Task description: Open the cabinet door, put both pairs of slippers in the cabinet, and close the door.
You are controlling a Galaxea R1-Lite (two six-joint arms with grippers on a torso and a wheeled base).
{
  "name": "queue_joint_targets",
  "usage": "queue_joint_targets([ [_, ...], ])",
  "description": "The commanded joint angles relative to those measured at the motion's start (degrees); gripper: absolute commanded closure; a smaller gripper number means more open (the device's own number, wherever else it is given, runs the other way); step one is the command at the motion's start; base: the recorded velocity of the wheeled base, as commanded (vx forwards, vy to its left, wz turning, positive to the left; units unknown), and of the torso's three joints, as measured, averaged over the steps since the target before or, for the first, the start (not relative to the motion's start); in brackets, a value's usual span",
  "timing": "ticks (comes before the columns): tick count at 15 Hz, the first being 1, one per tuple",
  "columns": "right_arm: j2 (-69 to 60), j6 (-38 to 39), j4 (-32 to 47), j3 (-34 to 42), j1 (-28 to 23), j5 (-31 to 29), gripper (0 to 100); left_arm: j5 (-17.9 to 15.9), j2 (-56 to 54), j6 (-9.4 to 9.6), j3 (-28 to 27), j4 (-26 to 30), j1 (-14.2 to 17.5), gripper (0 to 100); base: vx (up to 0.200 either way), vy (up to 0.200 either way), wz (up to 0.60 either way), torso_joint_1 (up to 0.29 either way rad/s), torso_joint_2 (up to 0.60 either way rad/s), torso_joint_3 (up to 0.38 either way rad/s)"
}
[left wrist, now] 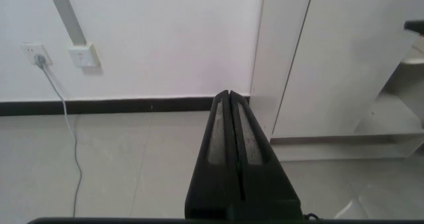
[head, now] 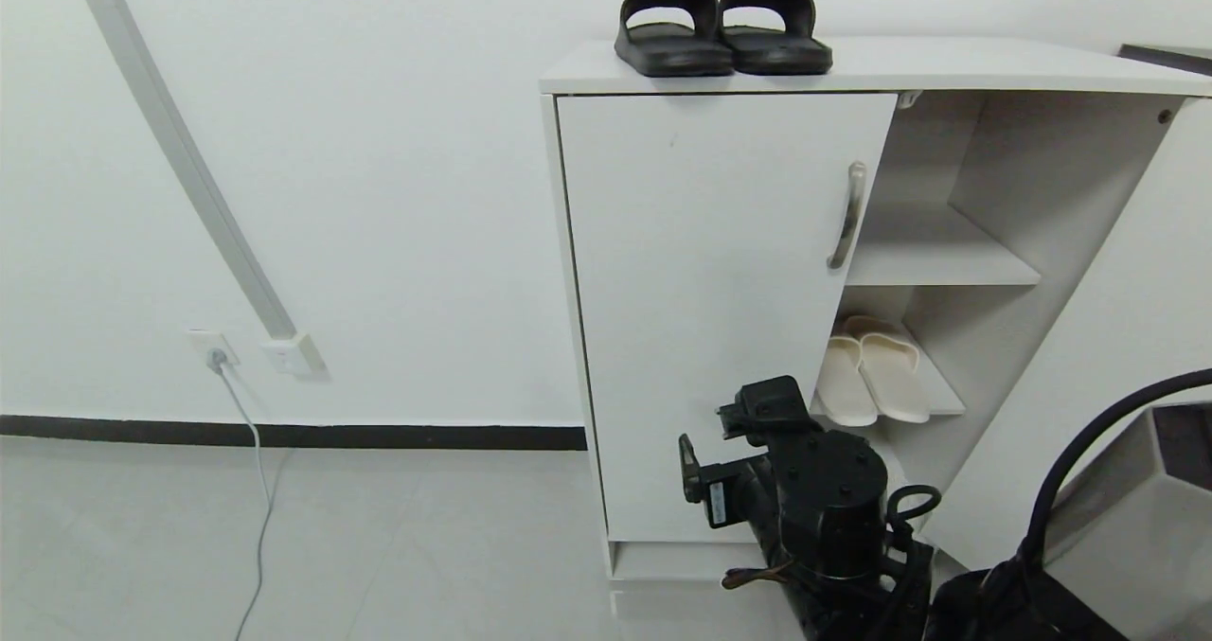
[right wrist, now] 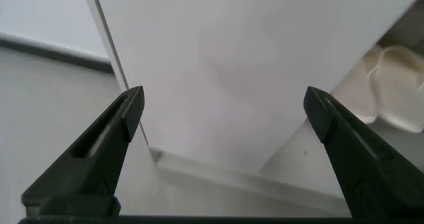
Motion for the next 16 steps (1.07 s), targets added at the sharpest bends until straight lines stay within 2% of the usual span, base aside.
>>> queue_joint_targets([
  [1, 0.24, 0.0, -0.32, -0.03, 0.01, -0.05, 0, 0.02, 0.05, 0.0, -0.02, -0.09, 0.04, 100, 0.0, 0.0, 0.0, 0.032, -0.41, -0.378],
  [8, 0.24, -0.09, -0.41, 0.32, 0.01, -0.05, 0, 0.02, 0.05, 0.0, -0.02, -0.09, -0.05, 100, 0.0, 0.0, 0.0, 0.071, -0.5, -0.365],
  [16, 0.24, -0.44, -0.5, 0.58, 0.1, -0.05, 0, 0.02, 0.05, 0.0, -0.02, -0.09, 0.04, 100, 0.0, 0.0, 0.0, 0.153, -0.48, -0.326],
])
